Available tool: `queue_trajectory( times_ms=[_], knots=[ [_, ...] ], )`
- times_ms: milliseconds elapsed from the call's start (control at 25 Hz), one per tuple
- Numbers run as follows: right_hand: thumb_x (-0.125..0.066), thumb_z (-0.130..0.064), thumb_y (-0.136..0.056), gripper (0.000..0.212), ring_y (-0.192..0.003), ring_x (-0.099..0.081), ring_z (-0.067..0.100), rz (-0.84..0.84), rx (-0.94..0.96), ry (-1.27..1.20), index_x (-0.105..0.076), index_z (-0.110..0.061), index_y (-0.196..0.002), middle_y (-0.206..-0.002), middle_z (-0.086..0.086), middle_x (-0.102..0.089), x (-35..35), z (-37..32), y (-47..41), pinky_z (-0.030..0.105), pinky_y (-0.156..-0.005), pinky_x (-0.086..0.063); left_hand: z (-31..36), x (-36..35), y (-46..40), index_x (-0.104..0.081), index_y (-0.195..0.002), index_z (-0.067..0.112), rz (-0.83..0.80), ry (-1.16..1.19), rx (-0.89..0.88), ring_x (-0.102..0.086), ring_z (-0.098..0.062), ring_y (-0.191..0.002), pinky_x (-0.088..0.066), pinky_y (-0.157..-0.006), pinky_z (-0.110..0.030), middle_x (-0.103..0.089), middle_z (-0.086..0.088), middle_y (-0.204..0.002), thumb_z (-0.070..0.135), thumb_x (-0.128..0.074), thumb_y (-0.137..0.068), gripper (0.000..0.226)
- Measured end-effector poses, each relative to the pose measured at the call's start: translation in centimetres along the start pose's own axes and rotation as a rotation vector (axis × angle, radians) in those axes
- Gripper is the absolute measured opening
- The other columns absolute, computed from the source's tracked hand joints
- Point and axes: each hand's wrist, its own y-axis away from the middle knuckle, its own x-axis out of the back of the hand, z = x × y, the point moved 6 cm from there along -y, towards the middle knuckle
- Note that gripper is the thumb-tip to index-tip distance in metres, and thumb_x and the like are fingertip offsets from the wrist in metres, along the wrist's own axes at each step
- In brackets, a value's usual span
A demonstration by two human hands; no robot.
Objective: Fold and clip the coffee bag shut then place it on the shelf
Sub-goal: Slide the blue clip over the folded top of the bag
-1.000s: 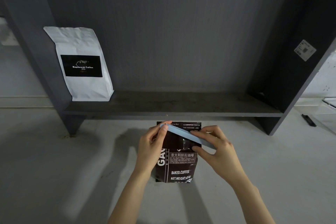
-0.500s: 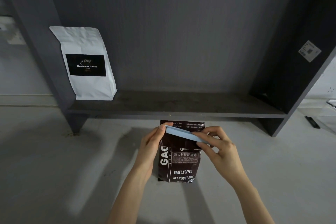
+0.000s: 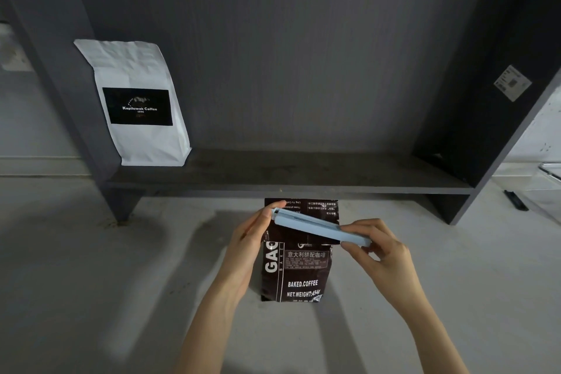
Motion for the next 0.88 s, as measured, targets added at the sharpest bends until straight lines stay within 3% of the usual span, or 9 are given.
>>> queue_trajectory(
  times_ms=[80,240,480,640,760,880],
  knots=[
    [-0.066,-0.018,-0.072,0.032,-0.080,-0.059,0.011,0.008,-0.039,-0.070,-0.065,-0.048,-0.082,-0.095,-0.020,-0.060,0.4,0.2,0.2,0.014,-0.065,-0.048,0.1,0.0,0.0,-0.068,-0.094,0.036,-0.009,0.010,-0.008,-0.065,-0.002,-0.096,-0.044,-0.083,-0.023,-0.074,0.017,-0.094,0.044,-0.048,-0.077,0.028],
    [-0.065,0.005,-0.074,0.046,-0.079,-0.062,0.006,-0.038,-0.068,-0.200,-0.068,-0.041,-0.077,-0.088,-0.023,-0.065,0.7,0.3,0.5,0.011,-0.069,-0.050,0.1,0.1,0.0,-0.066,-0.097,0.037,-0.003,-0.004,-0.035,-0.065,-0.003,-0.098,-0.046,-0.081,-0.020,-0.073,0.016,-0.097,0.047,-0.046,-0.075,0.031],
    [-0.062,0.008,-0.075,0.032,-0.071,-0.064,0.003,-0.021,-0.142,-0.277,-0.067,-0.023,-0.078,-0.083,-0.020,-0.069,1.0,0.2,0.4,0.009,-0.064,-0.051,0.3,0.0,0.2,-0.062,-0.102,0.041,-0.021,-0.043,-0.076,-0.061,0.007,-0.097,-0.047,-0.069,-0.004,-0.069,0.020,-0.101,0.045,-0.048,-0.078,0.028],
    [-0.059,0.003,-0.078,0.021,-0.067,-0.065,-0.001,0.129,-0.191,-0.272,-0.064,-0.014,-0.090,-0.087,-0.011,-0.067,2.5,0.1,0.0,0.005,-0.060,-0.050,0.5,-0.1,0.5,-0.050,-0.109,0.047,-0.082,-0.063,-0.112,-0.057,0.015,-0.098,-0.045,-0.070,-0.001,-0.057,0.023,-0.112,0.018,-0.052,-0.086,0.037],
    [-0.059,-0.003,-0.080,0.022,-0.070,-0.065,-0.005,0.216,-0.230,-0.240,-0.063,-0.019,-0.094,-0.087,-0.008,-0.065,3.2,0.4,-0.2,0.004,-0.059,-0.049,0.4,0.1,0.4,-0.038,-0.114,0.055,-0.060,-0.079,-0.128,-0.051,0.007,-0.109,-0.043,-0.075,0.001,-0.047,0.029,-0.117,0.011,-0.052,-0.087,0.053],
    [-0.060,-0.003,-0.080,0.029,-0.072,-0.064,-0.009,0.223,-0.253,-0.212,-0.061,-0.032,-0.085,-0.090,-0.009,-0.063,3.0,0.7,-0.3,0.004,-0.058,-0.049,0.0,0.4,0.4,-0.026,-0.127,0.047,-0.033,-0.056,-0.098,-0.056,0.018,-0.088,-0.043,-0.067,0.003,-0.049,0.030,-0.104,0.007,-0.053,-0.086,0.063]
  ],
)
